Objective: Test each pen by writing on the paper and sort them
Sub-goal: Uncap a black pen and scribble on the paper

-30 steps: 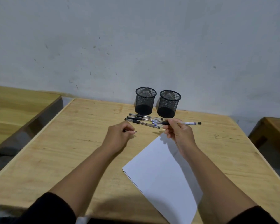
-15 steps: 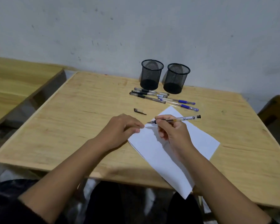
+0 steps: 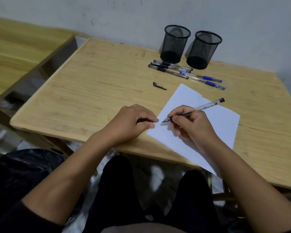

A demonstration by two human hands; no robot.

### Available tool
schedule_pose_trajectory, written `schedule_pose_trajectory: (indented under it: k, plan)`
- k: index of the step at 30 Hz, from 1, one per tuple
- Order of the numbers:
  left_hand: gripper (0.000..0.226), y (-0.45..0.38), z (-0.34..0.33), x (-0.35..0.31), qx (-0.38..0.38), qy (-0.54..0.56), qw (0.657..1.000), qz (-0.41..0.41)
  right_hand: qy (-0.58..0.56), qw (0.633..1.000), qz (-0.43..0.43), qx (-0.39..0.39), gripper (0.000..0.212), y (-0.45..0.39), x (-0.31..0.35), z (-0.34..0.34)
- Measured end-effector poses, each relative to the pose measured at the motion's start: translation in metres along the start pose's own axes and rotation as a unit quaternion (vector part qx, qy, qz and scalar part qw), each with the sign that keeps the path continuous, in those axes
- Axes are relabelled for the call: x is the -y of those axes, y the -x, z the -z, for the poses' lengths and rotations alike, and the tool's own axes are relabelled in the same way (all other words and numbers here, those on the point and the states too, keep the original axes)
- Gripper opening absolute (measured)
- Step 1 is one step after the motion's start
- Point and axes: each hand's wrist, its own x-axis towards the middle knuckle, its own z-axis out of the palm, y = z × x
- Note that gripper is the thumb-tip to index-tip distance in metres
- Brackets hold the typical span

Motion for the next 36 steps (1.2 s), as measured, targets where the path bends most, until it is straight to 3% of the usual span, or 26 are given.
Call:
schedule_pose_trajectory:
  k: [6,11,26,36]
  plan:
    - [0.026,0.001,0.001,0.000,-0.016,0.023,1.000,0.006,0.133,0.990,0.045,0.020,0.005,0.001,-0.001,-0.023]
    - [0.026,0.003,0.000,0.001,-0.016,0.020,1.000,0.005,0.192,0.980,0.054,0.020,0.012,0.009,-0.006,-0.028]
    - [0.027,0.012,0.005,0.007,-0.004,0.012,1.000,-0.007,0.235,0.968,0.069,0.056,0.015,0.010,-0.009,-0.029]
    - [0.028,0.011,0.007,0.006,0.005,0.011,1.000,-0.004,0.260,0.962,0.079,0.034,0.018,0.009,-0.009,-0.030]
